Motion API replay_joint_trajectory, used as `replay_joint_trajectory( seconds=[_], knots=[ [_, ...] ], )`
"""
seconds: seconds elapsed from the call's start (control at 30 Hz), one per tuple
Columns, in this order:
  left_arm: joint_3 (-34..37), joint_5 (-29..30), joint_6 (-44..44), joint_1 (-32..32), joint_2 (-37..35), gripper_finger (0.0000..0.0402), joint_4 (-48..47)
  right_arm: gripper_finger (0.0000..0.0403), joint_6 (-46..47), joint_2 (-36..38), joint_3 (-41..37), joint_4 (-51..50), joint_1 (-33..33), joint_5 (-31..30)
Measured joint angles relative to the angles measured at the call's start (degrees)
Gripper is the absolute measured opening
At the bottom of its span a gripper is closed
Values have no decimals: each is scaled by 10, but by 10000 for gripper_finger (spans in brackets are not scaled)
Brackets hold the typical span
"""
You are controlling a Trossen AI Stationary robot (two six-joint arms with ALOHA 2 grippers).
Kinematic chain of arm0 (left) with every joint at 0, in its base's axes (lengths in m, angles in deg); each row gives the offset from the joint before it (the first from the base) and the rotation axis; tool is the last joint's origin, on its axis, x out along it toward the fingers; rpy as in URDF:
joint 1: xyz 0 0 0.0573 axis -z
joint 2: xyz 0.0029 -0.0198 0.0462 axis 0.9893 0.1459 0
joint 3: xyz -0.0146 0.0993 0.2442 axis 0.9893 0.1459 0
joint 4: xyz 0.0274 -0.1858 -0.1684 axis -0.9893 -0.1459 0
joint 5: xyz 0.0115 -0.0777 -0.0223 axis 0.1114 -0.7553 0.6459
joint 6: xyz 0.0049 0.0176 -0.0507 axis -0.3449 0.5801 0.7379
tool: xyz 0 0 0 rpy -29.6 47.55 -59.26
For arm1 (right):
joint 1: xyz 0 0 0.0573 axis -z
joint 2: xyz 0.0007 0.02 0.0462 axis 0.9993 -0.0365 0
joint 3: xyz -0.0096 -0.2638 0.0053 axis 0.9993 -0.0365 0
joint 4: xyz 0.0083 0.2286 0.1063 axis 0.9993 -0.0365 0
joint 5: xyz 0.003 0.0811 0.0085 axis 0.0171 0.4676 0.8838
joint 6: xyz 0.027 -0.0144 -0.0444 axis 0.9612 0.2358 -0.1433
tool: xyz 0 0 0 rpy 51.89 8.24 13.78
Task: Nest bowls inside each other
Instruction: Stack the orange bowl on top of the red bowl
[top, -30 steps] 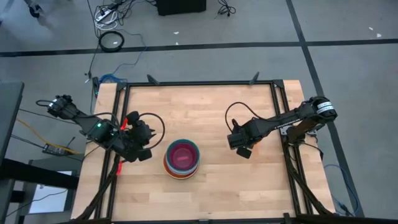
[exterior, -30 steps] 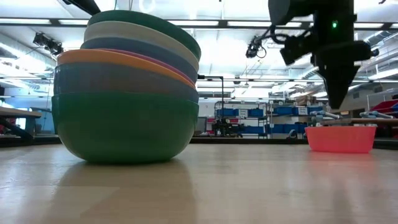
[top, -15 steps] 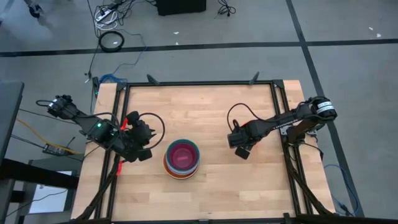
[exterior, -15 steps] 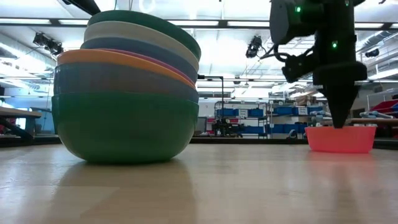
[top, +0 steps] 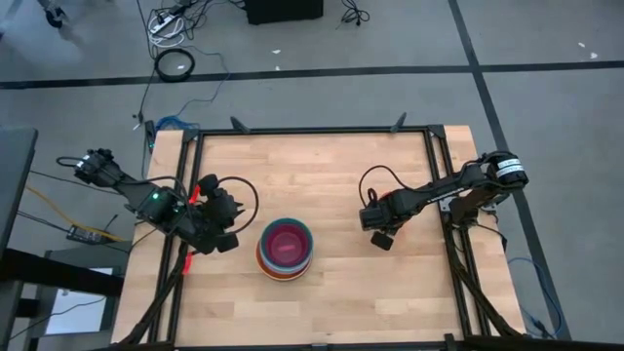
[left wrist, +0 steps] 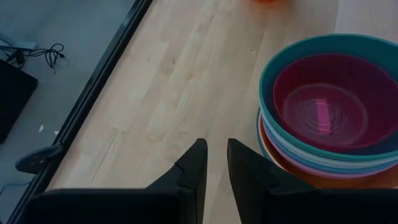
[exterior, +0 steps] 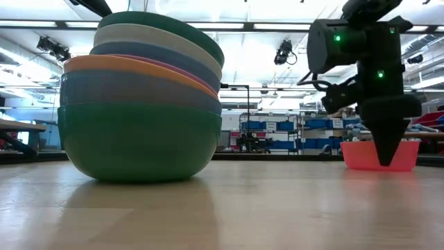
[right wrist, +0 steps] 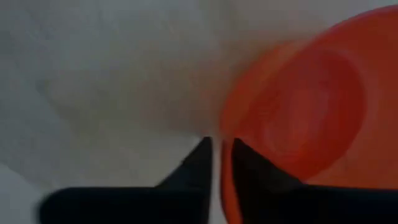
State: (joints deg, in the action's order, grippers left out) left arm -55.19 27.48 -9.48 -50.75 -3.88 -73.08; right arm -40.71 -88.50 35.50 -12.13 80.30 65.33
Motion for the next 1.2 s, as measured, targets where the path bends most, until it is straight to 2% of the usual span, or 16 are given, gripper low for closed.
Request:
replay_joint_trajectory(
  seconds=[0.03, 0.1, 0.4, 0.63, 0.77, 0.93, 1.2],
  knots=[
    [0, 0, 0, 0, 0, 72, 0, 25, -7, 0, -2, 3, 1, 8],
    [0, 0, 0, 0, 0, 72, 0, 9, -15, 0, -4, 6, 2, 13],
    [0, 0, 0, 0, 0, 72, 0, 1, -14, 24, 18, -2, -2, 4],
    [0, 5, -1, 0, 0, 72, 0, 0, -40, 74, 106, 11, -6, -27],
    [0, 8, -1, 0, 0, 72, 0, 0, -85, 78, 173, 99, -21, -30],
    [0, 14, -1, 0, 0, 72, 0, 0, -163, 32, 266, 213, -52, -12],
    [0, 17, -4, 0, 0, 72, 0, 0, -255, -80, 392, 260, -81, 11]
  ],
)
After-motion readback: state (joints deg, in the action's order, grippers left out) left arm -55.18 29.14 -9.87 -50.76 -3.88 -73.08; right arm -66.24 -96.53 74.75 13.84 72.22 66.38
